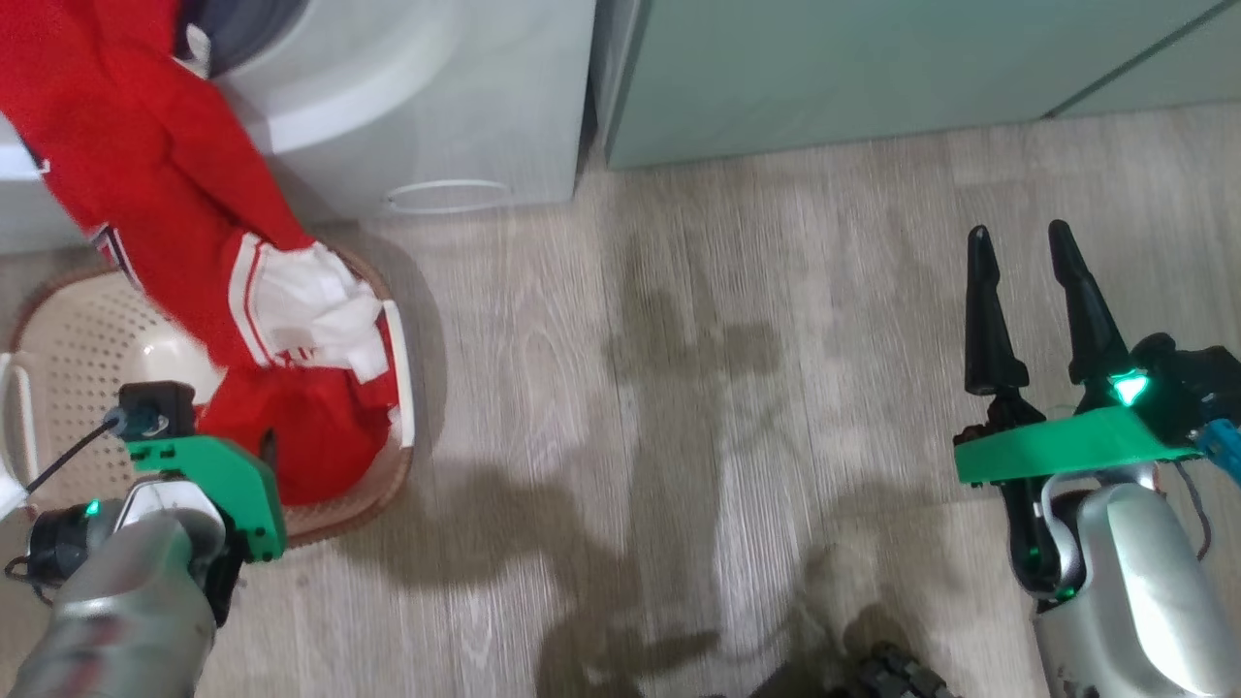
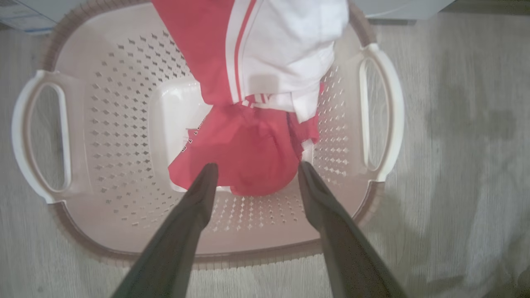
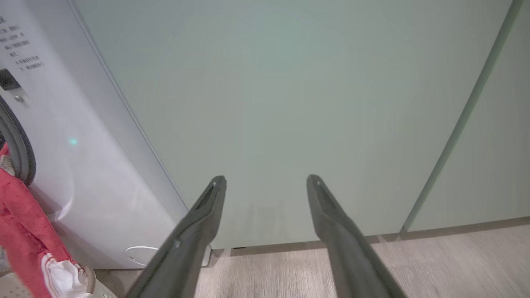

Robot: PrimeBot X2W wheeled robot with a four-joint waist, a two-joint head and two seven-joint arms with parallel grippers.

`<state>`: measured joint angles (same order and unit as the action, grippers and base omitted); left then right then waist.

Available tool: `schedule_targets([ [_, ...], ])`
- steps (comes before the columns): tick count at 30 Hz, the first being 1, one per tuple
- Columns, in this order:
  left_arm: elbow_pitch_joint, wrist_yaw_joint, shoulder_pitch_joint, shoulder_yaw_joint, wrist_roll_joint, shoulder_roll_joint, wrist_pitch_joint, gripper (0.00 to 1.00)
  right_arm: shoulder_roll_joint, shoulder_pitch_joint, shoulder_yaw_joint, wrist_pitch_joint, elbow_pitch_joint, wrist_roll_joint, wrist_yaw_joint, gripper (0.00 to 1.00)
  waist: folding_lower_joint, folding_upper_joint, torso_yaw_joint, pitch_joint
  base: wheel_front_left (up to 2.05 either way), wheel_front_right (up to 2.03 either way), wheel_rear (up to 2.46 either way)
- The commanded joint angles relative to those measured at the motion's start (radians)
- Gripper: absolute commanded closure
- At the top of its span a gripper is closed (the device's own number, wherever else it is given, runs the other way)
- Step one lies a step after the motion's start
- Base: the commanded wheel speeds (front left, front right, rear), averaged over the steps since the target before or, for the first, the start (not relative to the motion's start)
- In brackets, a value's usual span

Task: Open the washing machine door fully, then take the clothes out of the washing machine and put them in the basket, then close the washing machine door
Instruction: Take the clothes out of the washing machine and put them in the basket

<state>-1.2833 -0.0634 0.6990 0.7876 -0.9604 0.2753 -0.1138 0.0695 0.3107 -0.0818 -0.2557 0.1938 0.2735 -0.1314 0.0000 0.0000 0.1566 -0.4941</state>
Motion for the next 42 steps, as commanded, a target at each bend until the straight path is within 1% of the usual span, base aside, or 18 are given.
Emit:
schedule_targets([
  [1,-0.006,-0.01,-0.01,-0.028,-0.004,0.03,-0.04,0.0,0.012,-0.016,-0.018,-0.006,-0.021,-0.002,0.001,0.0,0.0,0.0,-0.006,0.031,0.0,0.0,0.0],
  [7,-0.004,-0.037,-0.023,-0.04,-0.002,0.041,-0.133,0.0,0.007,-0.045,-0.027,-0.006,-0.006,0.003,0.001,0.0,0.0,0.0,-0.011,0.118,0.0,0.0,0.0],
  [10,0.017,-0.046,-0.031,-0.058,0.003,0.058,-0.146,0.0,0.004,-0.067,-0.027,-0.006,0.001,0.007,0.001,0.0,0.0,0.0,-0.012,0.166,0.0,0.0,0.0],
  [13,0.103,-0.042,-0.034,-0.116,0.033,0.098,-0.147,0.0,0.003,-0.09,-0.025,-0.006,0.006,0.009,0.001,0.0,0.0,0.0,-0.015,0.208,0.0,0.0,0.0],
  [14,0.103,-0.042,-0.034,-0.116,0.033,0.098,-0.147,0.0,0.003,-0.09,-0.025,-0.006,0.006,0.009,0.001,0.0,0.0,0.0,-0.015,0.208,0.0,0.0,0.0],
  [16,0.17,-0.033,-0.053,-0.173,0.062,0.12,-0.148,0.0,0.002,-0.104,-0.022,-0.006,0.008,0.01,0.001,0.0,0.0,0.0,-0.016,0.234,0.0,0.0,0.0],
  [18,0.242,-0.022,-0.087,-0.252,0.089,0.132,-0.148,0.0,0.001,-0.12,-0.019,-0.006,0.011,0.011,0.001,0.0,0.0,0.0,-0.016,0.262,0.0,0.0,0.0],
  [23,0.415,-0.001,-0.214,-0.43,0.201,0.138,-0.148,0.0,-0.004,-0.157,-0.008,-0.006,0.018,0.015,0.001,0.0,0.0,0.0,-0.014,0.319,0.0,0.0,0.0],
  [27,0.531,0.006,-0.322,-0.555,0.288,0.119,-0.148,0.0,-0.006,-0.184,-0.005,-0.006,0.022,0.018,0.001,0.0,0.0,0.0,-0.013,0.358,0.0,0.0,0.0],
  [31,0.613,0.009,-0.417,-0.636,0.364,0.081,-0.148,0.0,-0.009,-0.209,-0.001,-0.006,0.026,0.018,0.001,0.0,0.0,0.0,-0.017,0.392,0.0,0.0,0.0],
  [36,0.687,0.008,-0.491,-0.706,0.439,0.033,-0.148,0.0,-0.01,-0.222,0.003,-0.006,0.025,0.018,0.001,0.0,0.0,0.0,-0.026,0.412,0.0,0.0,0.0],
  [42,0.721,-0.005,-0.534,-0.759,0.498,-0.014,-0.148,0.0,-0.01,-0.231,0.005,-0.006,0.023,0.017,0.001,0.0,0.0,0.0,-0.038,0.424,0.0,0.0,0.0],
])
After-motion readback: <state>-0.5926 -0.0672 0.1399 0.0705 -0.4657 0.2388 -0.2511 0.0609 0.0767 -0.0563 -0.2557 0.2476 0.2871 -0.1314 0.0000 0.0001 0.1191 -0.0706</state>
